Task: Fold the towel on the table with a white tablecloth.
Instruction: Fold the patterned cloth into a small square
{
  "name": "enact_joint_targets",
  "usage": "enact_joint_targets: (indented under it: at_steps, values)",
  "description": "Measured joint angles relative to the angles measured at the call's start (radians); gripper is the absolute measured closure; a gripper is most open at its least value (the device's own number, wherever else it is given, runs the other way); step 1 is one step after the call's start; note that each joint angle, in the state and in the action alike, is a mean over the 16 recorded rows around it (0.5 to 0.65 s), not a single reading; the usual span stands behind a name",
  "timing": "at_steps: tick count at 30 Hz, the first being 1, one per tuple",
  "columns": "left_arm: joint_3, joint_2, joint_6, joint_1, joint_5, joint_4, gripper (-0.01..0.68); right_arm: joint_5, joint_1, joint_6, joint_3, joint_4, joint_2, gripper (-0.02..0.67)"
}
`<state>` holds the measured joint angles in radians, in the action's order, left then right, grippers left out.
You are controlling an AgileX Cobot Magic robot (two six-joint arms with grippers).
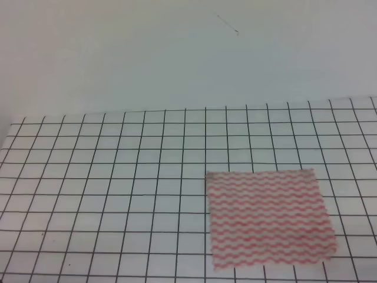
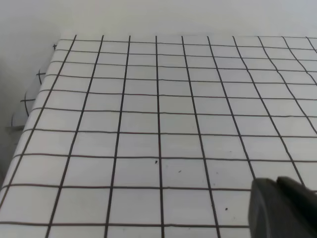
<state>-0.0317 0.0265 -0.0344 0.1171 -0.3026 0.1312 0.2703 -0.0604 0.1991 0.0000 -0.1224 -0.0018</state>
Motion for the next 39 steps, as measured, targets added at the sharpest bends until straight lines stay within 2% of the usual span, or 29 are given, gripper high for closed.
enact_joint_targets:
  at_steps: [19,25,30,39]
  values:
    - [0.0,0.0,0.0,0.0,0.0,0.009,0.673,0.0,0.0,-0.005,0.0,-0.002,0.0,0.652]
    - [0.0,0.0,-0.001,0.0,0.001,0.066,0.673,-0.004,0.0,-0.017,0.0,-0.047,0.0,0.652]
    - [0.0,0.0,-0.001,0.0,0.001,0.138,0.673,-0.036,0.0,-0.026,0.0,-0.193,0.0,0.652]
    - [0.0,0.0,-0.002,0.0,0.005,0.278,0.673,-0.142,0.0,-0.022,0.0,-0.7,0.0,0.652]
